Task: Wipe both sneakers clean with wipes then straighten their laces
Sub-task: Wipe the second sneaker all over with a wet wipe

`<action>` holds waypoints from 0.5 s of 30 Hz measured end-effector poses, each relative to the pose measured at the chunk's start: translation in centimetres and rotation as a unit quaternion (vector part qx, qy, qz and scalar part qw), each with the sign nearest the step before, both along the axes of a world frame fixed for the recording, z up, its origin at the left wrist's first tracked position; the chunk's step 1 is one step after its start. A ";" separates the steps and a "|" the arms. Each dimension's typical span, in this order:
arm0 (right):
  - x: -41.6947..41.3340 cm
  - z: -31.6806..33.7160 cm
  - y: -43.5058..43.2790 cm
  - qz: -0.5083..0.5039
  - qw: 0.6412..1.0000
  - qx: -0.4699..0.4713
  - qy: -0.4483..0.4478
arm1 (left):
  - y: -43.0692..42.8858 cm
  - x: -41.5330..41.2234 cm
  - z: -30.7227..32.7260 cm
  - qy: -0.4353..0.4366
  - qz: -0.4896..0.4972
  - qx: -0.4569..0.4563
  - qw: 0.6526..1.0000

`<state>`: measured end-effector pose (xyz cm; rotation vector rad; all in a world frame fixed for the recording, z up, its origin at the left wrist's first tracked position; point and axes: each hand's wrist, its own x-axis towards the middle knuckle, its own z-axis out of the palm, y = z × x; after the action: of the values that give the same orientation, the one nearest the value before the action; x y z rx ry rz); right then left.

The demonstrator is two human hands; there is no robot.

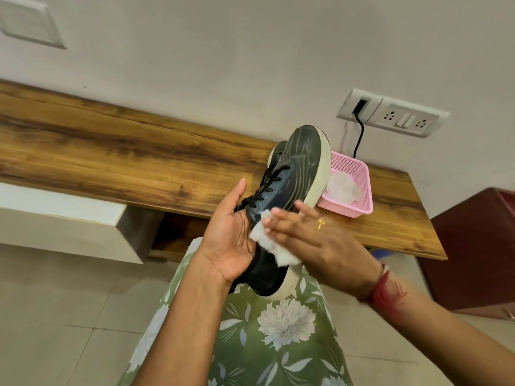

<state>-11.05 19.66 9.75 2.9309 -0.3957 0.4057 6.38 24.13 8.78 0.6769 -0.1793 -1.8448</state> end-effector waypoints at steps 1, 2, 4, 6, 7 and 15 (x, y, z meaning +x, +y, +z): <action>-0.2 0.3 -0.8 -0.031 0.999 -0.009 -0.014 | -0.1 0.0 -0.1 -0.001 -0.003 0.000 1.000; -0.4 0.5 -1.4 -0.067 0.997 -0.009 -0.038 | -0.1 -0.1 -0.2 0.004 -0.006 -0.002 1.000; 0.0 0.6 -0.9 -0.095 0.993 0.013 -0.074 | -0.1 -0.1 -0.1 0.011 -0.004 -0.001 1.000; 0.6 -0.5 1.0 -0.046 0.996 0.020 -0.070 | -0.1 0.1 -0.2 -0.004 0.005 -0.003 1.000; 0.7 -0.9 1.7 -0.024 0.998 0.012 -0.052 | -0.1 0.1 -0.1 -0.008 0.010 -0.004 1.000; 0.5 4.1 -3.5 -0.310 0.929 0.049 -0.197 | 0.1 -0.4 0.2 -0.010 -0.004 -0.021 1.000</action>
<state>-10.58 16.12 13.81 2.5877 -1.3734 0.8826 6.02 24.21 8.97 0.6659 -0.2324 -1.8374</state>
